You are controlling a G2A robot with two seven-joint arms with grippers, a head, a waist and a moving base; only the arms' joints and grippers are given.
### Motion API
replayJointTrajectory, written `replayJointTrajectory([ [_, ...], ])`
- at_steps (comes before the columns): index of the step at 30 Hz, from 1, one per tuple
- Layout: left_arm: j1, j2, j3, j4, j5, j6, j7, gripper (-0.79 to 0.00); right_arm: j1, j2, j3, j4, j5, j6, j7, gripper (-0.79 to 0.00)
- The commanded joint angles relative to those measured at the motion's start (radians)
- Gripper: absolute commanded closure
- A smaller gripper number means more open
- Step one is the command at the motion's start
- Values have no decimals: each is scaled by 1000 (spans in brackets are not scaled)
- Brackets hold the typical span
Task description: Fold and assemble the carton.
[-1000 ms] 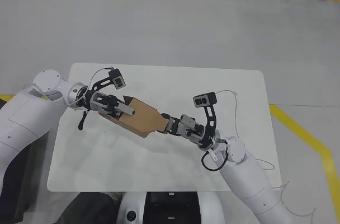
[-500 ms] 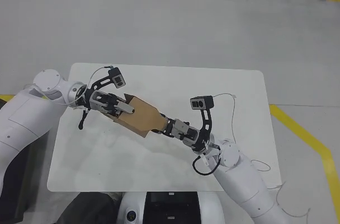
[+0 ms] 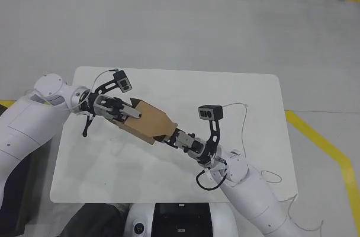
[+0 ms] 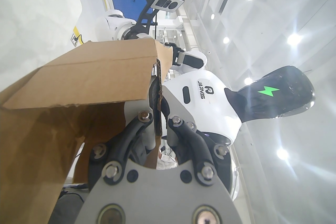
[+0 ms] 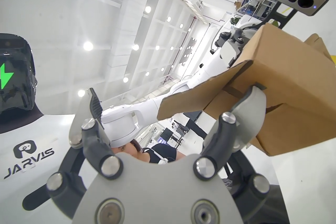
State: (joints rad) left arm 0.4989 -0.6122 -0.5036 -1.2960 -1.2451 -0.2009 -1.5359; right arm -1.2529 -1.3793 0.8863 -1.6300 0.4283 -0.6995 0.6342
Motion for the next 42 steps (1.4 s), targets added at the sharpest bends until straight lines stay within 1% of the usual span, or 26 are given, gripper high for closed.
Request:
replayJointTrajectory([
  [1, 1, -1, -1, 0, -1, 2, 0, 0, -1, -1, -2, -1, -2, 0, -1, -785],
  [6, 3, -1, -7, 6, 1, 3, 0, 0, -5, 2, 12, -4, 4, -5, 2, -785],
  [15, 4, -7, -12, 27, 19, -1, 0, 0, -42, 21, 74, -38, 55, 10, 59, -785],
  [26, 5, -23, -23, 82, 75, -32, 0, 0, -106, 41, 156, -147, 55, -21, 74, -785],
  [31, 7, -33, -30, 92, 109, -47, 0, 0, -100, 42, 142, -180, 32, 9, 84, -785],
  [36, 11, -39, -42, 86, 132, -55, 0, 0, -56, 35, 109, -138, 21, 62, 65, -785],
  [42, 21, -35, -64, 72, 134, -51, 0, 0, -33, 30, 89, -93, 4, 110, 39, -785],
])
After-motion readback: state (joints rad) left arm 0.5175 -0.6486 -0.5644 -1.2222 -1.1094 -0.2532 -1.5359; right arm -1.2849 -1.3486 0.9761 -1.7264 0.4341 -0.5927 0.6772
